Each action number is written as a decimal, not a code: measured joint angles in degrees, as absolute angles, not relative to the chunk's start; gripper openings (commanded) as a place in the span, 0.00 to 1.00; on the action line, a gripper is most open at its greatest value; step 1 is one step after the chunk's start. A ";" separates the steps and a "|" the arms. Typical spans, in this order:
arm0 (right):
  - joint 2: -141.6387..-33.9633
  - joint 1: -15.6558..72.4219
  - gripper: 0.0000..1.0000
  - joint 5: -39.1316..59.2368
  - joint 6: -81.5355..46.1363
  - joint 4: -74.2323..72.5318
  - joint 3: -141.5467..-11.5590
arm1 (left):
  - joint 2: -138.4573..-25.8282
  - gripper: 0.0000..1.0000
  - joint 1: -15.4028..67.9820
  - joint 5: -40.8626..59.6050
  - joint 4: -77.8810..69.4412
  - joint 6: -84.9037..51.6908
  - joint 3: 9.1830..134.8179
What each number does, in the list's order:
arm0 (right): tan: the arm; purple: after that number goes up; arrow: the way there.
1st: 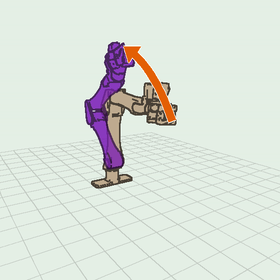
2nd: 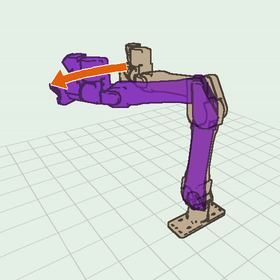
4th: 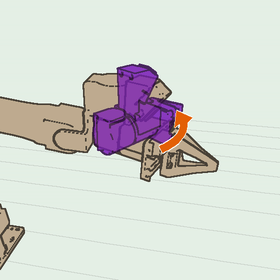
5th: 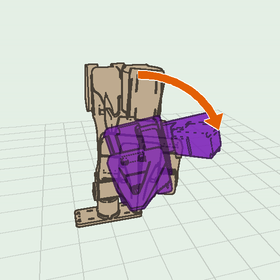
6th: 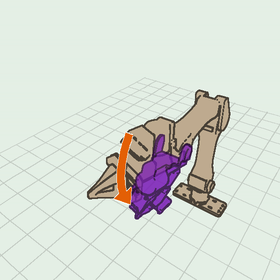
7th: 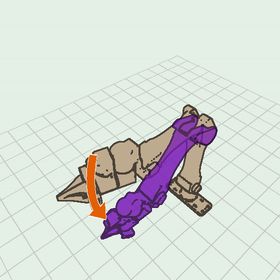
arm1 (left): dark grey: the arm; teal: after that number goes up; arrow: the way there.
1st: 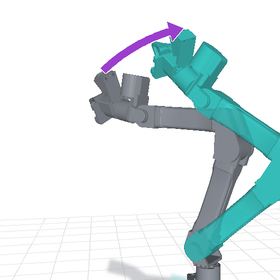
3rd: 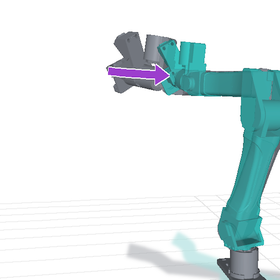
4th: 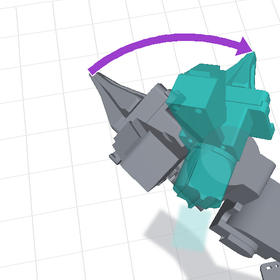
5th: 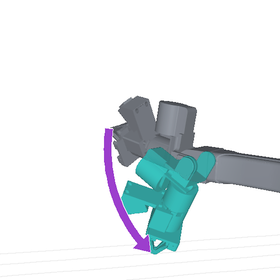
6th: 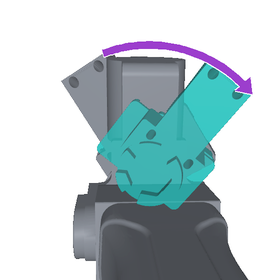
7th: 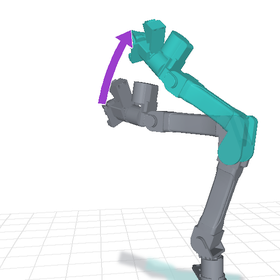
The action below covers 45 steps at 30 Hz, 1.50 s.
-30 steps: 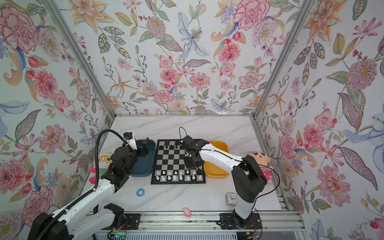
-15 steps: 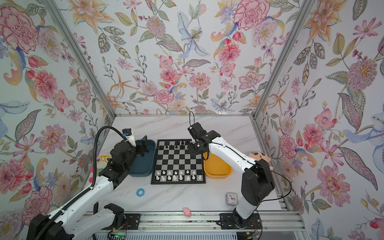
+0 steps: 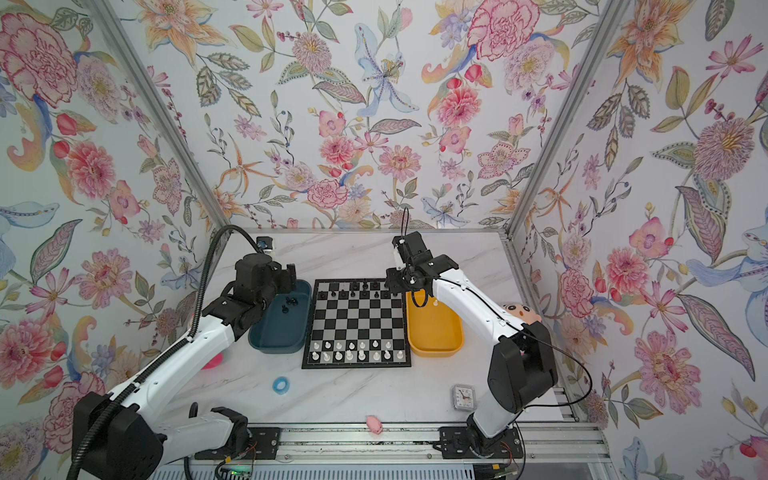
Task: Set up the chess pieces on the board
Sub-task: 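Return the empty right gripper over the tray while the left gripper moves over the bin, then lower the left gripper into the teal bin and grasp a black pawn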
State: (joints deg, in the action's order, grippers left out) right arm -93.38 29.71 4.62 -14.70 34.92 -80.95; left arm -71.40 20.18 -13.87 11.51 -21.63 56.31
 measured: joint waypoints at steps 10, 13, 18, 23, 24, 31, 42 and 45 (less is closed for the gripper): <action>-93.38 25.56 0.26 8.97 -14.11 32.69 -77.10 | -79.96 0.76 13.06 -8.95 20.53 -24.84 58.08; -93.38 24.95 0.26 9.69 -14.11 32.38 -75.99 | -82.11 0.72 12.53 -7.64 21.58 -25.04 58.15; -93.43 24.53 0.25 10.79 -14.11 31.81 -75.29 | -84.07 0.72 11.31 -5.63 22.46 -25.41 58.15; -93.62 24.43 0.25 11.55 -14.13 31.64 -75.29 | -85.12 0.68 10.83 -4.14 22.22 -25.58 57.14; -93.76 24.43 0.25 11.62 -14.11 31.62 -75.29 | -85.58 0.67 10.63 -3.73 22.02 -25.56 56.88; -94.74 24.32 0.24 11.84 -14.13 31.57 -75.29 | -91.31 0.56 9.37 -1.91 20.93 -25.63 56.40; -96.18 24.32 0.24 11.94 -14.33 31.40 -75.31 | -95.15 0.40 8.64 0.05 19.16 -25.54 56.36; -96.44 24.32 0.23 12.14 -14.35 31.40 -75.31 | -95.70 0.38 8.62 0.58 19.09 -25.54 56.36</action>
State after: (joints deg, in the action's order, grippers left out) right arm -96.44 24.32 12.14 -14.35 31.40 -75.31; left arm -95.70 8.62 0.58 19.09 -25.54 56.36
